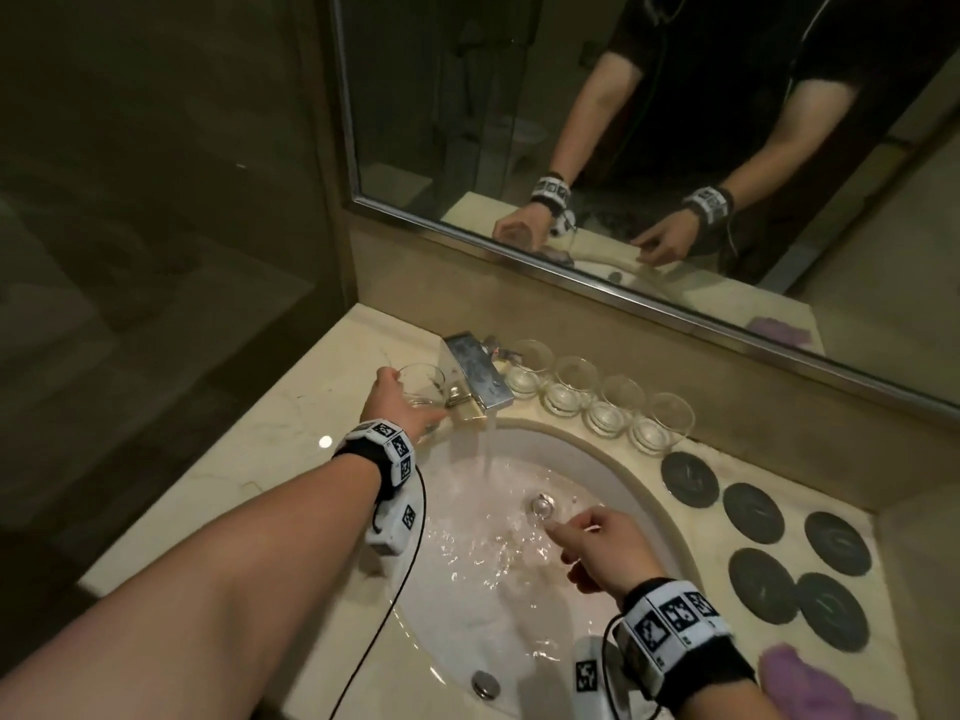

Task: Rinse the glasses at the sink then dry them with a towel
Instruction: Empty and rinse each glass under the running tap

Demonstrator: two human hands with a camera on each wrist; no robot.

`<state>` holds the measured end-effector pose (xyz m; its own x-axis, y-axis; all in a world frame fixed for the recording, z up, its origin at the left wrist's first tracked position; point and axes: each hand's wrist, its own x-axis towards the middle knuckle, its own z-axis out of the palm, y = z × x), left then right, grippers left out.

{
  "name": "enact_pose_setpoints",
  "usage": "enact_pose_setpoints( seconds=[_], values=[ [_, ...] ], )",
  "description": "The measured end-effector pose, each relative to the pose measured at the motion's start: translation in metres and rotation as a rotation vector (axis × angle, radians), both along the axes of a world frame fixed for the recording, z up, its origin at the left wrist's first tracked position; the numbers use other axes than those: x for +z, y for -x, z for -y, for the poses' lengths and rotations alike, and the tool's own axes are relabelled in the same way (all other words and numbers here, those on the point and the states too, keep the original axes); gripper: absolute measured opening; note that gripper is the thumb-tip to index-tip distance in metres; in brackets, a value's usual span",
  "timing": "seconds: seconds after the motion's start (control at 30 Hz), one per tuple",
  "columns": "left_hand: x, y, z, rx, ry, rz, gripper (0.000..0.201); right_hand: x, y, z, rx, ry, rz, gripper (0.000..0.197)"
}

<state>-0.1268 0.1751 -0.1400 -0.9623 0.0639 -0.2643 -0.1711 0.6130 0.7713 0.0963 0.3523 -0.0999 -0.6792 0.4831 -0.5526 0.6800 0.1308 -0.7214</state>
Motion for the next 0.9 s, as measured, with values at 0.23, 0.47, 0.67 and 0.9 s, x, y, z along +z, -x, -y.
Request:
enact_pose_setpoints(
  seconds=[0.23, 0.47, 0.67, 0.9],
  values=[
    [-0.019, 0.009, -0.006, 0.045, 0.020, 0.000, 0.085, -0.010, -0.016, -0.016, -0.013, -0.008, 0.027, 0.031],
    [-0.032, 0.005, -0.004, 0.090, 0.001, -0.002, 0.086, -0.019, -0.010, -0.022, -0.013, 0.003, 0.027, 0.031],
    [-0.016, -0.008, 0.000, 0.054, 0.014, 0.047, 0.120, -0.012, 0.022, -0.016, 0.060, 0.011, 0.021, 0.030],
    [0.002, -0.098, 0.040, 0.137, -0.270, 0.241, 0.041, 0.014, 0.113, -0.036, 0.192, -0.118, -0.129, 0.044]
  ],
)
